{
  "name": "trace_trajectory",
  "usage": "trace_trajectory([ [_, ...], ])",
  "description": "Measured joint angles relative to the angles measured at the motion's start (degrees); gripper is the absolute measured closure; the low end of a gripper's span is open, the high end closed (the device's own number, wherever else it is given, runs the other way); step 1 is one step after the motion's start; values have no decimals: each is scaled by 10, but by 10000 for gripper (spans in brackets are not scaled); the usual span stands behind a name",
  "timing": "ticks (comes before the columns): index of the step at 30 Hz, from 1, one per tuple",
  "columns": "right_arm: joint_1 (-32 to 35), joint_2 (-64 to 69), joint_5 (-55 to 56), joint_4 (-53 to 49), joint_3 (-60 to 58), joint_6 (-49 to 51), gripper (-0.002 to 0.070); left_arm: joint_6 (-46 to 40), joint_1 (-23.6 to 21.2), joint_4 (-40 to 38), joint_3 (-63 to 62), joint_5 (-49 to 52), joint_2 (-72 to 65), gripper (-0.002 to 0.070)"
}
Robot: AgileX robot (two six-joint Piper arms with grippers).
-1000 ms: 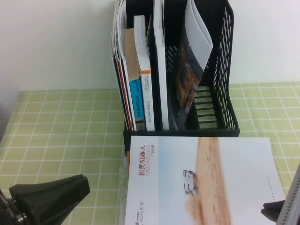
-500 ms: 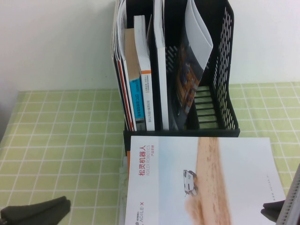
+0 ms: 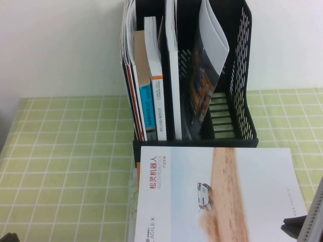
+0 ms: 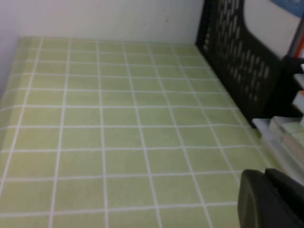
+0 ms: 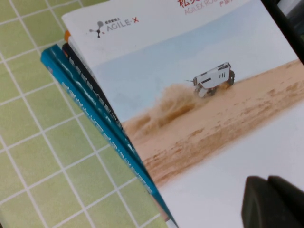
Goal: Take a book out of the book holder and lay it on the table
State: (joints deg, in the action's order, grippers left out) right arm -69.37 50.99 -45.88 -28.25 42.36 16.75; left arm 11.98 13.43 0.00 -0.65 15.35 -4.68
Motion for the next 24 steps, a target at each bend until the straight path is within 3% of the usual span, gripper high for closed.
trace_trajectory([
  [7,0,0,-1,0,0,1,678,1,-38,-11,20,34,43,678],
  [24,0,0,-1,0,0,1,678,4,-39,-13,20,39,43,676],
])
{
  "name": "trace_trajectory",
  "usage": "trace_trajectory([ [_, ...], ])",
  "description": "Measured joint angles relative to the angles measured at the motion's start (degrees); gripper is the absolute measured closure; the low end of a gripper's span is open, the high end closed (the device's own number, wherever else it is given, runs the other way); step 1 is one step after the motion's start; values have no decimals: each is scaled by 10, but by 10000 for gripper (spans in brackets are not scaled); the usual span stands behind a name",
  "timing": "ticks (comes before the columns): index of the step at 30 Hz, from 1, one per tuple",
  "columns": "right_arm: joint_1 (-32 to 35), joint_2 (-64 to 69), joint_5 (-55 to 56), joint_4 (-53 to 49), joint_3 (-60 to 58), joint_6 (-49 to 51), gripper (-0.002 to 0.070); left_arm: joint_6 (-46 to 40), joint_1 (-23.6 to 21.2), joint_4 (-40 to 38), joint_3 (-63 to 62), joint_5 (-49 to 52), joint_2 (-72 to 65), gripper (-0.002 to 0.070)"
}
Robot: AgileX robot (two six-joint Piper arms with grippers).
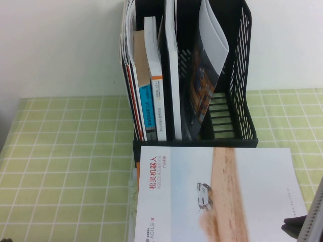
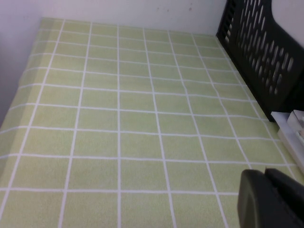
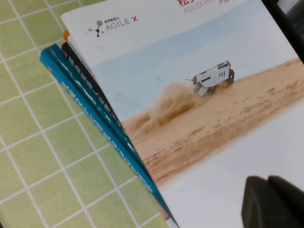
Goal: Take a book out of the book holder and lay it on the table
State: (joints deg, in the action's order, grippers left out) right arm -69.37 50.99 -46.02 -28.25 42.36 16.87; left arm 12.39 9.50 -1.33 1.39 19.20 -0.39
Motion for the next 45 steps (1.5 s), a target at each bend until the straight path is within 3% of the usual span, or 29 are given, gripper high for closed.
trace_trajectory([
  [6,1,-1,0,0,0,0,678,1,0,0,0,0,0,676],
  [11,61,-15,3,31,0,0,678,1,0,0,0,1,0,676],
  [15,157,-34,8,47,0,-7,678,1,0,0,0,1,0,676],
  [21,374,-121,125,133,-26,12,678,1,0,0,0,1,0,676],
  [25,495,-203,207,214,-97,13,678,1,0,0,0,1,0,676],
  [30,594,-297,269,220,-221,10,678,1,0,0,0,1,0,676],
  [39,633,-452,337,189,-422,10,678,1,0,0,0,1,0,676],
  [45,659,-515,271,194,-439,3,678,1,0,0,0,1,0,676],
])
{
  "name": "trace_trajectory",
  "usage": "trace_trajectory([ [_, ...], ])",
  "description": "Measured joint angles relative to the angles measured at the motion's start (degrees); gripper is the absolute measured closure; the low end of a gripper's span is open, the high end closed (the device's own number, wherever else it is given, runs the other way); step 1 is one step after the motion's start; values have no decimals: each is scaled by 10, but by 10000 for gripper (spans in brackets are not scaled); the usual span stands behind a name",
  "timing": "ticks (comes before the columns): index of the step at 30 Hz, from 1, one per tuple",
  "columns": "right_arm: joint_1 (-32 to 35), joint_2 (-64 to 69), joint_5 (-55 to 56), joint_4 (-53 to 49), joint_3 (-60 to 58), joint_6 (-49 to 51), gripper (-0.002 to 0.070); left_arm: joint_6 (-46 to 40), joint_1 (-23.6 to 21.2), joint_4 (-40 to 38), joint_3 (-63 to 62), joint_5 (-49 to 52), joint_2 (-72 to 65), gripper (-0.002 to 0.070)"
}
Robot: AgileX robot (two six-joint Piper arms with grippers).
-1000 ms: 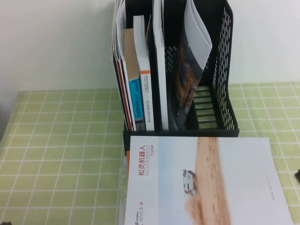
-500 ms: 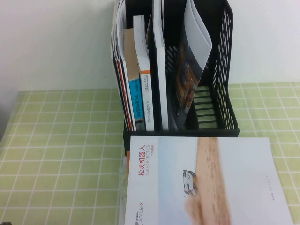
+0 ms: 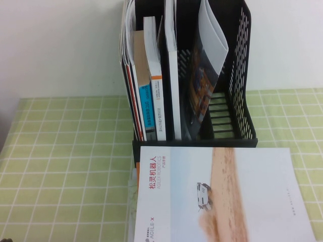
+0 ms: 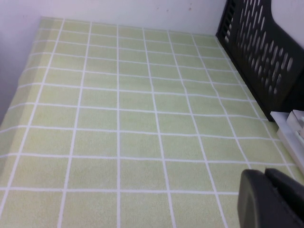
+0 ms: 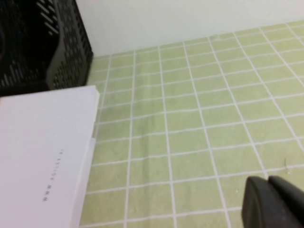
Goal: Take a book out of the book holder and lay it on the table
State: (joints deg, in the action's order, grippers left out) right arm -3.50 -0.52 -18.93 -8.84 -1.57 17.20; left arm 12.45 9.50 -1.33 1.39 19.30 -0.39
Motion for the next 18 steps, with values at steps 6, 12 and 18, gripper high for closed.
trace_trajectory([
  [6,20,0,-16,0,0,-19,678,0,0,0,0,0,0,676],
  [12,21,0,-18,0,0,-21,678,0,0,0,0,0,0,676],
  [18,21,0,-18,0,0,-21,678,1,0,0,0,0,0,676],
])
